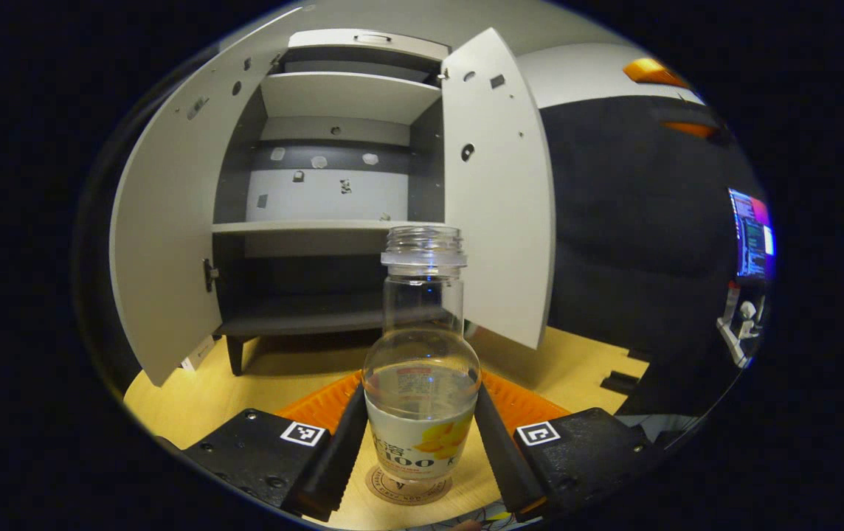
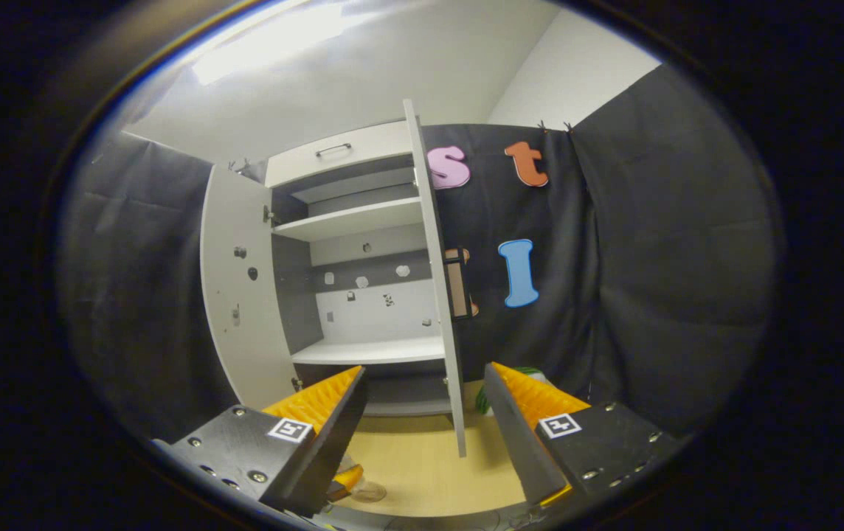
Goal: Grasp the bottle in the cabinet with the left hand and place it on the coaster, then close the right door with the right hand and the left door with the left hand.
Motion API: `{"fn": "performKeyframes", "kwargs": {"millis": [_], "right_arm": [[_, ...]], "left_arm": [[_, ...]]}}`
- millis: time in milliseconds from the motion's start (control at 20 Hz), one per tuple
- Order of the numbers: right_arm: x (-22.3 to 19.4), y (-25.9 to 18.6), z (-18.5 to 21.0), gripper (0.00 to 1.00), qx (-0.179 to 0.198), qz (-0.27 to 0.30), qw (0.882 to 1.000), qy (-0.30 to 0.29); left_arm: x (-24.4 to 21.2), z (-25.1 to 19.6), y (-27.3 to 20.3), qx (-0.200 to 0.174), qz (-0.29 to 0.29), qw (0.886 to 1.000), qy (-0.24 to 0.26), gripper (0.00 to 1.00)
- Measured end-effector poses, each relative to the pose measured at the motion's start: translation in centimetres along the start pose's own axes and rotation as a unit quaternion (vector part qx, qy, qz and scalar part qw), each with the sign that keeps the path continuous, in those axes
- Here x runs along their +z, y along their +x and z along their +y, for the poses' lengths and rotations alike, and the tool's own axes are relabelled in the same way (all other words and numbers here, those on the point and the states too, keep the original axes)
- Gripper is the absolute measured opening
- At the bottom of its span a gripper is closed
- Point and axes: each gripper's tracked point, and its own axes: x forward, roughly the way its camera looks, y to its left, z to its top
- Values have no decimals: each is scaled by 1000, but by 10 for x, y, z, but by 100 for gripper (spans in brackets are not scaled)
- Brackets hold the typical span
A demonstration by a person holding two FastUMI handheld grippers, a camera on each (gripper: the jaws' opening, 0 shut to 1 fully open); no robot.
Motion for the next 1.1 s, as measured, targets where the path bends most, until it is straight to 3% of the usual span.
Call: {"fn": "performKeyframes", "kwargs": {"millis": [200, 450, 600, 650, 700, 750, 1100], "right_arm": [[-15, -3, -4, 96, 11, 5, 1000, 18], [-20, 12, -13, 93, 0, 4, 999, 47], [-23, 28, -13, 96, -2, 4, 999, 37], [-24, 34, -16, 92, -5, 6, 1000, 31], [-26, 40, -17, 96, -8, 8, 1000, 27], [-27, 44, -20, 96, -11, 12, 1000, 24], [-14, 56, -50, 92, -36, -2, 999, 21]], "left_arm": [[-34, 2, 4, -8, 16, 1000, 5, 79], [-50, 11, 15, -22, 31, 999, 0, 80], [-61, 8, 18, -32, 49, 998, 4, 81], [-62, 10, 18, -26, 54, 998, 5, 83], [-63, 11, 16, -22, 59, 998, 6, 87], [-61, 14, 15, -18, 62, 998, 10, 97], [-17, 14, 4, -37, 54, 997, 27, 99]]}}
